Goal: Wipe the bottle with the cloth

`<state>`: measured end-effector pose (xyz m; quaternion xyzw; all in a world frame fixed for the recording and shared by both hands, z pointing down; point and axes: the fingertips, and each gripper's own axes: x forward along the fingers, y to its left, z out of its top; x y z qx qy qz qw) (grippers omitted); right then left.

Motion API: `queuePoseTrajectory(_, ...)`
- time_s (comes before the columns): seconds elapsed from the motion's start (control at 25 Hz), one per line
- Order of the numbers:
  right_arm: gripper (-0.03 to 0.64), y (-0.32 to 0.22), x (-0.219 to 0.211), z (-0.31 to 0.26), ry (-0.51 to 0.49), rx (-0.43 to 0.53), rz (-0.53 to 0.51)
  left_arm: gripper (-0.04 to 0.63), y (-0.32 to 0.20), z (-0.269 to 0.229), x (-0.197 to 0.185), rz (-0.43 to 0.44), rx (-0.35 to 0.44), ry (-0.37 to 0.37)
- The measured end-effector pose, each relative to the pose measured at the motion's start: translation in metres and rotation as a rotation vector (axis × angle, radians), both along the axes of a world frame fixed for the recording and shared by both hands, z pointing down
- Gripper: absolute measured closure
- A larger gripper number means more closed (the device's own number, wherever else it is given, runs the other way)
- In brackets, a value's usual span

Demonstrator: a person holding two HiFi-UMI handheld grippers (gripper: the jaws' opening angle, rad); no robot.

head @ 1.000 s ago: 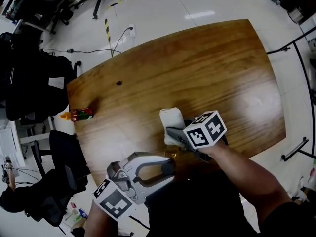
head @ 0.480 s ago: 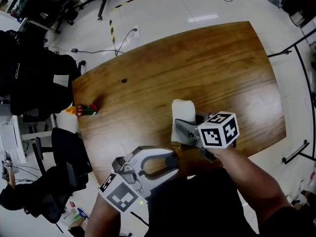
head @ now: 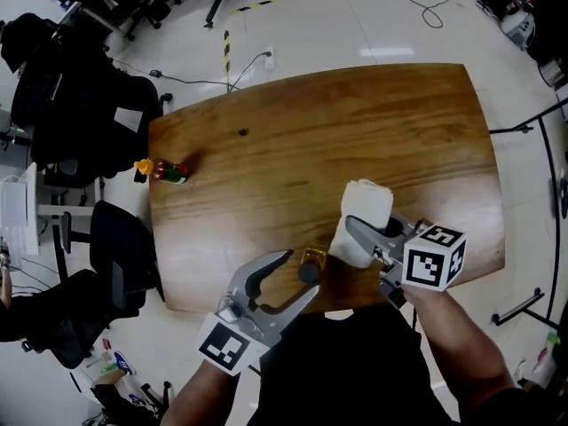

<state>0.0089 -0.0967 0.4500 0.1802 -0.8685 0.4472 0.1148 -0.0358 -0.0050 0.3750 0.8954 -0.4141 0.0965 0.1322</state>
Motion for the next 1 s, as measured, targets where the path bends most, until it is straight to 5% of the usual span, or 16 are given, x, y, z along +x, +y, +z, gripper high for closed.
queuePoseTrajectory(0.28,0.538,0.01,0.014,-0.028,-0.008,0.036,-0.057,0.345,-0.003,0.007,0.001,-0.303,0.015,-0.051)
queuePoseTrajectory(0.56,0.538,0.007,0.011,-0.039,-0.01,0.068,-0.129,0.414,-0.015,0.007,0.0,-0.458,0.012,-0.03)
queuePoseTrajectory(0.72,0.538,0.016,0.007,-0.033,-0.017,0.049,-0.168,0.417,-0.007,0.005,-0.002,-0.337,0.031,-0.036)
queuePoseTrajectory(0.88,0.538,0.025,0.003,-0.02,-0.039,-0.018,-0.188,0.417,0.01,0.003,0.007,0.009,0.058,-0.105)
queuePoseTrajectory(1.0,0.538,0.024,0.003,-0.011,-0.055,-0.068,-0.143,0.417,0.024,0.006,0.013,0.242,0.005,-0.12)
